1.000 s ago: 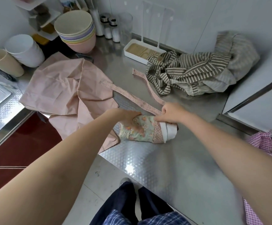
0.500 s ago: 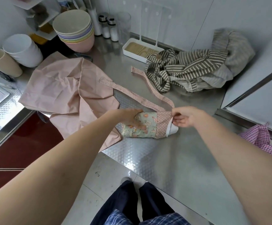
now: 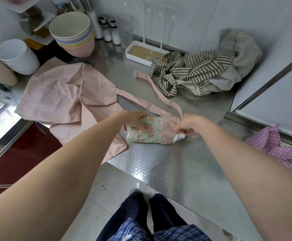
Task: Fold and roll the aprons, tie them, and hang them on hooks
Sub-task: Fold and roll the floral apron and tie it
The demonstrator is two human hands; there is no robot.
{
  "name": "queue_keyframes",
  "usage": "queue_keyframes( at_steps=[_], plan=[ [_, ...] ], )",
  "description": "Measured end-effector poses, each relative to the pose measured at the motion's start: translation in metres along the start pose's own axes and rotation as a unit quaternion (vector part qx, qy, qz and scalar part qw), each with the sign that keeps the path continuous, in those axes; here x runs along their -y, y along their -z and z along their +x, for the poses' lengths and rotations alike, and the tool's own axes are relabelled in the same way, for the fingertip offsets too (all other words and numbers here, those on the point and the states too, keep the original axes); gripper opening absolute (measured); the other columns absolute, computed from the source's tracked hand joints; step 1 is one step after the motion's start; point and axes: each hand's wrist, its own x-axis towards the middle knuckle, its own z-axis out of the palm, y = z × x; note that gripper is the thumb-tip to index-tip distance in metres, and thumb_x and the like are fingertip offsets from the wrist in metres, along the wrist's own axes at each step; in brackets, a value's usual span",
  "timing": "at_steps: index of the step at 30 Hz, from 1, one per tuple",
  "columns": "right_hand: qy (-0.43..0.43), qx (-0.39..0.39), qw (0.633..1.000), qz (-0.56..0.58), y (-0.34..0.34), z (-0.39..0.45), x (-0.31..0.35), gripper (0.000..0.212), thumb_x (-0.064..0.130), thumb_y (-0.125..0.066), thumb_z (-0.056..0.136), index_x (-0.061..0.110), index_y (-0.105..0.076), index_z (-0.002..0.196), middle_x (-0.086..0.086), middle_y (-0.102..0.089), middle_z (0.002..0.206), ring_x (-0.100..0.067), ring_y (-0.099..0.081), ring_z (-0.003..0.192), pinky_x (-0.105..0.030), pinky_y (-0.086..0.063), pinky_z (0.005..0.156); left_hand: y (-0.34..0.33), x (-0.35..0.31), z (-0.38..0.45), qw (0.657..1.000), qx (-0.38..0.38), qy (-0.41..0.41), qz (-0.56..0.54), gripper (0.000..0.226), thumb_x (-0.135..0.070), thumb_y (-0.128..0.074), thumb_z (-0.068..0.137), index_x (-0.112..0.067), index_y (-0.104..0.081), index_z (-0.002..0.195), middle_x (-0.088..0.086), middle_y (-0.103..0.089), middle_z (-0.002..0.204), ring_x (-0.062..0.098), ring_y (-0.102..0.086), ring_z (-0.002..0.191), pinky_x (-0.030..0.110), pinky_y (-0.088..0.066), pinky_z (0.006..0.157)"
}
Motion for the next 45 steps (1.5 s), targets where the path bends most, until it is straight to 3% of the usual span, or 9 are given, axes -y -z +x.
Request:
queue_keyframes(
  at_steps=[3,9,12,15,21,26,34,39,45],
  plan=[
    [0.017,-0.039,0.993,-0.111,-0.004,0.001,-0.004,0.018,-0.004,-0.056,0.077,0.005,-0.049,0.064,-0.007,-0.050,0.056,-0.015,-0.047,0.047,-0.017,-0.039,0.033,-0.002,0.000,0.001,1.000,0.001,-0.001,0.012,0.072,-0.045,-0.065,0.082,-0.022,-0.031,0.141,0.001,-0.047,0.133,0.021,-0.054,0.104,0.041,-0.054,0.080],
    [-0.006,0.161,0.987,-0.010,0.003,-0.005,-0.004,0.020,0.016,-0.069,0.083,0.016,-0.050,0.090,-0.006,-0.055,0.094,-0.016,-0.058,0.066,-0.032,-0.051,0.063,-0.005,0.002,0.006,0.999,-0.006,-0.007,0.038,0.069,-0.050,-0.067,0.078,-0.019,-0.039,0.133,0.000,-0.053,0.128,0.020,-0.056,0.102,0.037,-0.049,0.092],
    [0.021,0.043,0.993,-0.106,-0.018,0.000,0.002,0.025,0.006,-0.067,0.081,0.005,-0.053,0.101,-0.016,-0.061,0.093,-0.020,-0.059,0.070,-0.027,-0.051,0.048,-0.009,0.002,0.006,1.000,-0.011,-0.003,0.018,0.070,-0.051,-0.069,0.076,-0.019,-0.041,0.132,0.001,-0.054,0.125,0.018,-0.057,0.096,0.043,-0.051,0.091],
    [0.047,-0.117,0.983,-0.137,-0.034,0.008,-0.003,0.051,0.007,-0.055,0.087,0.009,-0.043,0.137,-0.013,-0.054,0.133,-0.027,-0.055,0.117,-0.033,-0.047,0.091,-0.011,0.004,0.004,1.000,-0.020,-0.004,-0.007,0.073,-0.049,-0.070,0.076,-0.017,-0.039,0.135,0.001,-0.052,0.125,0.022,-0.058,0.104,0.042,-0.051,0.092],
    [0.030,-0.226,0.973,-0.031,-0.017,0.016,-0.008,0.030,0.021,-0.050,0.094,0.007,-0.060,0.120,-0.015,-0.059,0.125,-0.032,-0.055,0.116,-0.033,-0.045,0.089,-0.012,0.007,0.003,0.998,-0.020,0.002,-0.052,0.078,-0.050,-0.071,0.074,-0.020,-0.035,0.137,0.002,-0.051,0.131,0.022,-0.056,0.110,0.044,-0.050,0.093],
    [0.068,-0.146,0.980,0.119,0.004,0.018,0.007,0.038,0.029,-0.042,0.094,-0.001,-0.057,0.112,-0.022,-0.060,0.118,-0.029,-0.059,0.099,-0.037,-0.050,0.087,-0.014,-0.001,-0.003,0.999,-0.011,-0.008,0.030,0.084,-0.051,-0.076,0.068,-0.022,-0.037,0.136,0.000,-0.053,0.129,0.023,-0.055,0.113,0.038,-0.049,0.093],
    [0.058,-0.047,0.983,-0.170,-0.002,0.012,0.014,0.027,0.031,-0.063,0.083,0.007,-0.055,0.076,-0.007,-0.059,0.077,-0.024,-0.056,0.068,-0.023,-0.038,0.052,-0.043,-0.032,-0.001,0.981,-0.019,-0.123,0.146,0.091,-0.048,-0.080,0.064,-0.022,-0.038,0.140,0.004,-0.050,0.128,0.023,-0.048,0.117,0.031,-0.040,0.097],
    [0.079,-0.128,0.958,-0.244,-0.011,0.021,0.016,0.061,0.024,-0.073,0.080,0.003,-0.043,0.129,-0.015,-0.048,0.131,-0.031,-0.051,0.117,-0.034,-0.044,0.090,-0.045,-0.031,0.006,0.976,-0.022,-0.117,0.180,0.096,-0.055,-0.078,0.061,-0.020,-0.037,0.140,0.005,-0.048,0.129,0.024,-0.042,0.121,0.034,-0.036,0.103],
    [0.211,-0.096,0.925,-0.302,-0.007,0.022,0.046,0.045,0.025,-0.070,0.082,0.006,-0.048,0.117,-0.014,-0.053,0.120,-0.031,-0.056,0.105,-0.033,-0.044,0.077,-0.047,-0.035,0.006,0.973,-0.018,-0.126,0.193,0.099,-0.051,-0.080,0.062,-0.014,-0.034,0.140,0.006,-0.052,0.127,0.025,-0.053,0.111,0.038,-0.047,0.096]
  ],
)
